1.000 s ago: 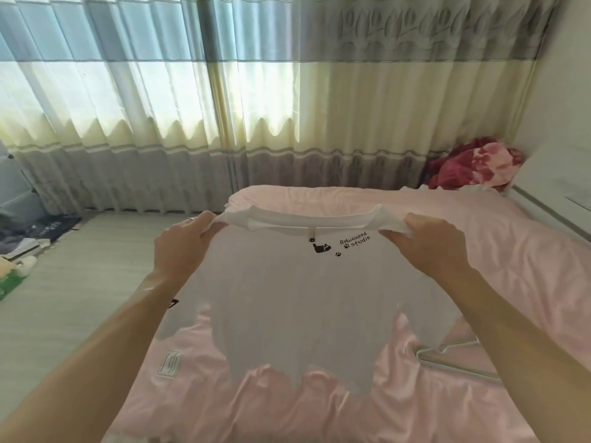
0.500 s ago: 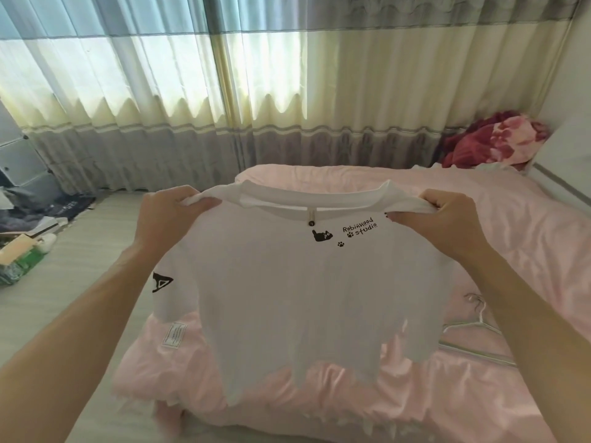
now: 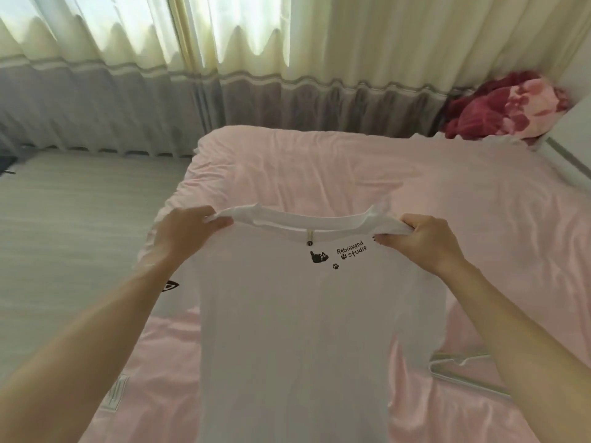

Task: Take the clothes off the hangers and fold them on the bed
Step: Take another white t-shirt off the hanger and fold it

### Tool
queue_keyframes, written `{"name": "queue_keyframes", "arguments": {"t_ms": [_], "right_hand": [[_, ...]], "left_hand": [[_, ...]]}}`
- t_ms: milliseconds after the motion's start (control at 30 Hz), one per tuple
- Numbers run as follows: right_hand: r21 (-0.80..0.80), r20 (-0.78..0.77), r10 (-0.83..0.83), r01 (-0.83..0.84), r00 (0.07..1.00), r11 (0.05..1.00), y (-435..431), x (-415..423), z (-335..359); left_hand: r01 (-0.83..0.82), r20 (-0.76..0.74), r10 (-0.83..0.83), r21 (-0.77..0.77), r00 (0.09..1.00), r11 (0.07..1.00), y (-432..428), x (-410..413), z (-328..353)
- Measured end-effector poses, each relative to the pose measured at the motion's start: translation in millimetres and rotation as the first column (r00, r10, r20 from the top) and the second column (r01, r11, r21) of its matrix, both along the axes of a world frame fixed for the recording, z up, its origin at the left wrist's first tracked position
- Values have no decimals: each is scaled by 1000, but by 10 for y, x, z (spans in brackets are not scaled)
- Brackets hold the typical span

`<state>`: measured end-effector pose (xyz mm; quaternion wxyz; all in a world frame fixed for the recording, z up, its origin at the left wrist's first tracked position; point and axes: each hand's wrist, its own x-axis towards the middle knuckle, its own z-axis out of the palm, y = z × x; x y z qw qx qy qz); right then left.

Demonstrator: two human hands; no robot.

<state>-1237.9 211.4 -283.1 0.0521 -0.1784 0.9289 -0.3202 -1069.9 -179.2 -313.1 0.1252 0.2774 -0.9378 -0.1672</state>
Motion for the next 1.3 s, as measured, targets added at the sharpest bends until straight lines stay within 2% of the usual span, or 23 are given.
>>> {"name": "queue_keyframes", "arguments": {"t_ms": [167,333,533,733,867,1067,1167,1233,1300], "right_hand": [[238,51,9,-21,999,971,-702,-882,-837],[355,125,-25,-21,992,935,-1112,-1585,-1888],[412,160,-15,-53,987,910,-1413,-2231,-3005],[314,234,-12,-64,972,947,-1420,-2588,-4032],[364,245,-26,-67,969,929,-1381,-2647,-4415],[394,77,-86,50,993,918,-1390,-2660,-4556],[447,108,-104,45,989,893,-1410,-2646,-4637],[465,94,-113,57,989,884,-1451,-2645,-4641],[429,-31,-119,120,992,895,-1474,-2558,-4622]], "left_hand": [[-16,181,-3,103,983,995,-517,-892,-969],[20,286,-47,95,957,995,-817,-1480,-1849],[43,375,-70,78,924,996,-1182,-1929,-2774],[83,454,-91,37,886,996,-1359,-2220,-3601],[54,496,-82,70,864,996,-1382,-2297,-3950],[1,368,-18,46,930,999,-1368,-2379,-4143],[-31,426,0,67,905,997,-1375,-2460,-4196],[-37,473,30,6,881,999,-1322,-2546,-4214],[-33,445,78,-107,892,994,-1185,-2557,-4229]]}}
